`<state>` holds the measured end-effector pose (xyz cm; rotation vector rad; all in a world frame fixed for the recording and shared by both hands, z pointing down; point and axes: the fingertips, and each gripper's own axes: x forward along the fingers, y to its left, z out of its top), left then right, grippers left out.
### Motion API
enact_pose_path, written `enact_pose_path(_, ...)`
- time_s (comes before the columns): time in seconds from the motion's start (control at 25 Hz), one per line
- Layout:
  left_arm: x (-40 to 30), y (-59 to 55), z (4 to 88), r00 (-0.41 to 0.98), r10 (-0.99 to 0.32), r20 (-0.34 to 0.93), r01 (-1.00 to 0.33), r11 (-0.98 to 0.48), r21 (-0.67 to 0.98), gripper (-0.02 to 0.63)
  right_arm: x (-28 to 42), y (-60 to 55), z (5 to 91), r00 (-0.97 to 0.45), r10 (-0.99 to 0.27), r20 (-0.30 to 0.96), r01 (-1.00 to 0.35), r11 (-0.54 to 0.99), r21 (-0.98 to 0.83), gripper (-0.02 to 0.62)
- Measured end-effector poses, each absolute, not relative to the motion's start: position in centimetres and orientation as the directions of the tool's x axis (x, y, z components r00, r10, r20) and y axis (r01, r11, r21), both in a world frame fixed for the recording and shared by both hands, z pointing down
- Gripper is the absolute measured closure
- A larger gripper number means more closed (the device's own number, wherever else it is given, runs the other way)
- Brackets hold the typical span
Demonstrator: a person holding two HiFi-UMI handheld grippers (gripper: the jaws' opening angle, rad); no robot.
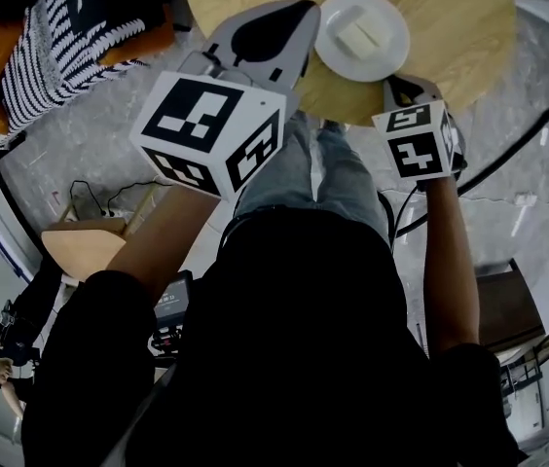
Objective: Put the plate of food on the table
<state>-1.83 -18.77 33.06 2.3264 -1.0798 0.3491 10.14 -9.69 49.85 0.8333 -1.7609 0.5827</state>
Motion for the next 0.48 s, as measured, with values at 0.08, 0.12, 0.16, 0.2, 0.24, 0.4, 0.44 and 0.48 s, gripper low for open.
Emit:
enact_pose_path(0.08,-1.7,-18.4,32.3,0.644,-0.629,0.436,-0.765,-0.528,0.368,0.601,10.2,-9.9,49.9,-0.206,-0.261,0.943,-0.766,0.643,0.011,0.581)
enact_pose_path(0.12,-1.6,-18.2,32.0,0.642,-0.633,0.433,-0.767,-0.527,0.366,0.601,10.2,-9.9,50.0,-0.209,-0.262,0.942,-0.762,0.648,0.011,0.581)
enact_pose_path(0.16,-1.6,-17.9,31.6,0.639,-0.637,0.431,-0.769,-0.527,0.363,0.601,10.1,-9.8,50.1,-0.213,-0.261,0.942,-0.756,0.655,0.01,0.581)
enact_pose_path(0.2,-1.7,-17.7,31.2,0.636,-0.642,0.428,-0.771,-0.526,0.358,0.601,10.1,-9.8,50.1,-0.215,-0.258,0.942,-0.746,0.666,0.012,0.581)
enact_pose_path(0.24,-1.7,-17.5,30.8,0.633,-0.648,0.424,-0.774,-0.526,0.352,0.601,10.0,-9.8,50.1,-0.214,-0.254,0.943,-0.733,0.68,0.016,0.581)
enact_pose_path(0.4,-1.9,-16.8,28.9,0.616,-0.676,0.404,-0.788,-0.526,0.321,0.601,9.9,-9.2,50.1,-0.193,-0.218,0.957,-0.677,0.736,0.031,0.586)
enact_pose_path(0.44,-2.0,-16.6,28.4,0.61,-0.684,0.4,-0.792,-0.525,0.311,0.601,9.9,-9.0,49.9,-0.193,-0.218,0.957,-0.668,0.743,0.035,0.586)
enact_pose_path(0.48,-2.1,-16.4,27.9,0.604,-0.692,0.395,-0.797,-0.524,0.3,0.601,9.8,-8.8,49.5,-0.199,-0.226,0.954,-0.664,0.747,0.038,0.586)
